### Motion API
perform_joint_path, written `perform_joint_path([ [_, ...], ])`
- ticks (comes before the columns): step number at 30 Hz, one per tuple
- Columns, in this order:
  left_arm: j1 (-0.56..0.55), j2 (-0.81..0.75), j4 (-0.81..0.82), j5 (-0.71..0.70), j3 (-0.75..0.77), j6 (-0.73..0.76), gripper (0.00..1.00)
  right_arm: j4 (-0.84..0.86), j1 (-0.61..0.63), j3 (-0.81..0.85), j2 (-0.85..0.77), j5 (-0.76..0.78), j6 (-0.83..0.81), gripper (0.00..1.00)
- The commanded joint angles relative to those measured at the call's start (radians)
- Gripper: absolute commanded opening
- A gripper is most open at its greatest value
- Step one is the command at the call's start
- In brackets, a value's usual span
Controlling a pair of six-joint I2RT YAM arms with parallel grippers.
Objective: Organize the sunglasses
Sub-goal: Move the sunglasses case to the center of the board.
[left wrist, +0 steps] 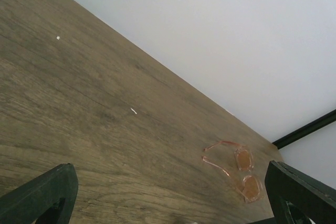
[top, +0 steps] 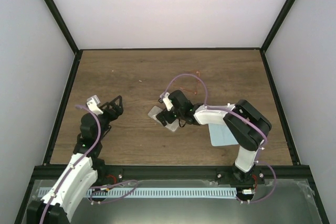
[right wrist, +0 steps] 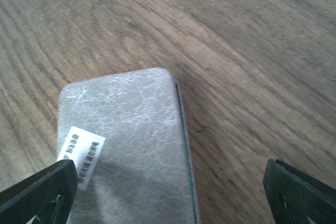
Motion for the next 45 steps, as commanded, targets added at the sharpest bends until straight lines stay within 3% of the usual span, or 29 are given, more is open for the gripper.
perform_joint_path([
  [1, -0.002, 0.004, 0.038, 0.011, -0.012, 0.011, 1.00, 0.021, 0.024, -0.026, -0.037, -0.063, -0.008, 1.00],
  [8, -0.002, 0.021, 0.047, 0.008, -0.013, 0.011, 1.00, 0.054, 0.029, -0.090, -0.087, -0.116, 0.021, 1.00],
  [16, -0.003, 0.046, 0.063, 0.025, -0.010, 0.011, 1.00, 0.037, 0.051, -0.180, -0.144, -0.006, 0.105, 1.00],
  [22, -0.003, 0.046, 0.064, 0.025, -0.013, 0.011, 1.00, 0.111, 0.089, -0.266, -0.237, -0.152, 0.166, 1.00],
  [25, -0.002, 0.048, 0.063, 0.027, -0.012, 0.011, 1.00, 0.129, 0.138, -0.279, -0.251, -0.147, 0.173, 0.99],
  [36, -0.002, 0.039, 0.051, 0.028, -0.009, 0.011, 1.00, 0.203, 0.189, -0.213, -0.068, -0.237, 0.172, 1.00],
  [45, -0.002, -0.032, -0.004, -0.019, -0.011, 0.011, 1.00, 0.186, 0.222, -0.036, 0.066, -0.306, 0.154, 1.00],
])
